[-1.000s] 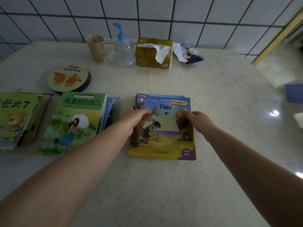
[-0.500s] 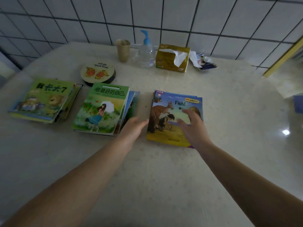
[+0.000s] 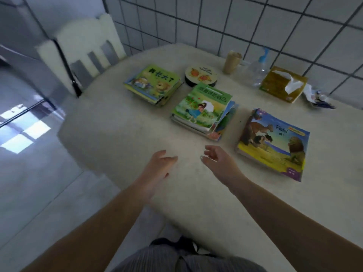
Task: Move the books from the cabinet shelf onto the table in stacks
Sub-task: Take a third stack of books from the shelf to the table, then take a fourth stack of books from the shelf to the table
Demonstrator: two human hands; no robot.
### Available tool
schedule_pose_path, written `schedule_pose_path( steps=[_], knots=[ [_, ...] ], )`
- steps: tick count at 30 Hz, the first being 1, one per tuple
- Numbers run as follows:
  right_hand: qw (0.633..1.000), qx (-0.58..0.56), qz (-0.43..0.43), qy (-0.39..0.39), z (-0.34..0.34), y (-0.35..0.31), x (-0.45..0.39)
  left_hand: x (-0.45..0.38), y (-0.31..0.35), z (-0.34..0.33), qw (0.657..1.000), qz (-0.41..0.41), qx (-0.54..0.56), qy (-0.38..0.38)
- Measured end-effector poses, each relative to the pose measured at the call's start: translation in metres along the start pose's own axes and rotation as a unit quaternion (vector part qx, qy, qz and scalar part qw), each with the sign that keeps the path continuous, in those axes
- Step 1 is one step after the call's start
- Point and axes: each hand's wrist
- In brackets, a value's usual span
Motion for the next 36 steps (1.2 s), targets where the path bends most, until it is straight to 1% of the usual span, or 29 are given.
schedule_pose_path(
  steps=[2,6,8,12,13,16,20,23,25,30,36],
  knots=[
    [0.999,0.012,0.022,-0.025,-0.023,-0.013,0.016,0.022,-0.005,0.027,1.000,-0.012,0.018,0.013],
    [0.995,0.024,0.060,-0.073,-0.092,-0.039,0.064,0.077,-0.028,0.103,0.997,-0.034,0.053,0.049],
    [0.989,0.043,0.085,-0.117,-0.133,-0.053,0.096,0.110,-0.045,0.149,0.993,-0.042,0.069,0.084],
    [0.972,0.056,0.131,-0.187,-0.195,-0.074,0.146,0.159,-0.078,0.216,0.986,-0.017,0.088,0.142],
    [0.964,0.067,0.145,-0.212,-0.220,-0.078,0.165,0.179,-0.093,0.240,0.983,-0.011,0.088,0.163],
    [0.944,0.091,0.174,-0.264,-0.266,-0.084,0.205,0.219,-0.124,0.281,0.974,-0.013,0.101,0.204],
    [0.904,0.140,0.213,-0.343,-0.325,-0.094,0.255,0.272,-0.168,0.333,0.952,-0.016,0.133,0.274],
    [0.874,0.174,0.244,-0.382,-0.366,-0.100,0.285,0.311,-0.197,0.359,0.925,-0.012,0.176,0.337],
    [0.851,0.199,0.263,-0.409,-0.391,-0.103,0.304,0.335,-0.217,0.371,0.900,-0.007,0.210,0.381],
    [0.774,0.257,0.310,-0.488,-0.457,-0.114,0.350,0.388,-0.259,0.397,0.832,0.003,0.275,0.481],
    [0.674,0.312,0.341,-0.576,-0.538,-0.127,0.405,0.436,-0.294,0.429,0.738,0.014,0.336,0.585]
  ],
)
Point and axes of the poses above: each hand's wrist, its own x-axis away from the middle knuckle, its own z-axis out of the back of the hand, y = z × x, and after that the axes turned 6 degrees about -z, right-handed
